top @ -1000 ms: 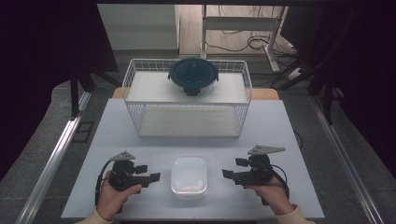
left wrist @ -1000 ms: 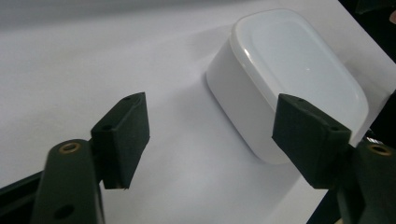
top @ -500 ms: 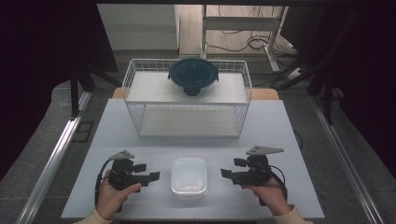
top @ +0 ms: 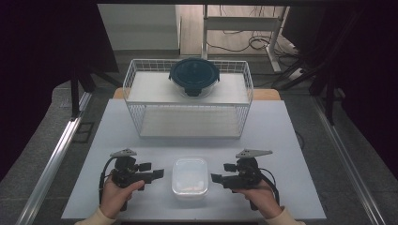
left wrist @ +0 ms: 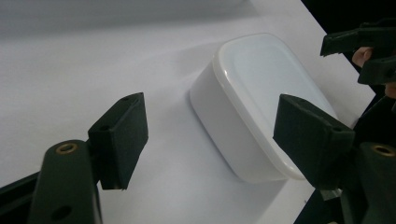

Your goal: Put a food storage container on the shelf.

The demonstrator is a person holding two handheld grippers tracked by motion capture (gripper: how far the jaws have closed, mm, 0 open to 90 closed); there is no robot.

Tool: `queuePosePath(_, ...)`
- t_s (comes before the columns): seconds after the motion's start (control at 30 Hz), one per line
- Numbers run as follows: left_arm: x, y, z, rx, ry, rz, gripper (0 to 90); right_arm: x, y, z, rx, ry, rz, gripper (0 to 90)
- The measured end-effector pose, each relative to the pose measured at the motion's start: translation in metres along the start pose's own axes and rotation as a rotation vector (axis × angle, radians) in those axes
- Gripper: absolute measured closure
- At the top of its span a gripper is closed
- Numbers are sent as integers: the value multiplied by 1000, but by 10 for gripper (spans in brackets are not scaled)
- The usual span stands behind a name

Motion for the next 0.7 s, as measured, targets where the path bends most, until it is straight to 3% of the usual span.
queuePosePath(0.13, 1, 11, 6, -19, -39, -60, 299, -4, 7, 2, -7, 42, 35, 272)
queuePosePath(0.2, 1, 16, 6, -35, -43, -68, 303, -5, 11, 2, -12, 63, 34, 288)
queuePosePath(0.33, -1, 22, 7, -43, -93, -110, 324, -5, 18, 4, -20, 109, 48, 320)
queuePosePath(0.47, -1, 29, 4, -64, -117, -135, 349, -1, 31, 6, -26, 175, 93, 365)
queuePosePath(0.63, -2, 34, 3, -80, -137, -164, 374, 0, 34, 4, -29, 188, 90, 401)
queuePosePath(0.7, -1, 38, 3, -85, -166, -203, 397, 0, 35, 3, -33, 198, 93, 421)
Point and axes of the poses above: each handheld gripper's, and its own axes: y roughly forward along the jaws, z roughly out of its top, x roughly to its right, the point moved 2 cm from there along y, roughly forward along the jaws
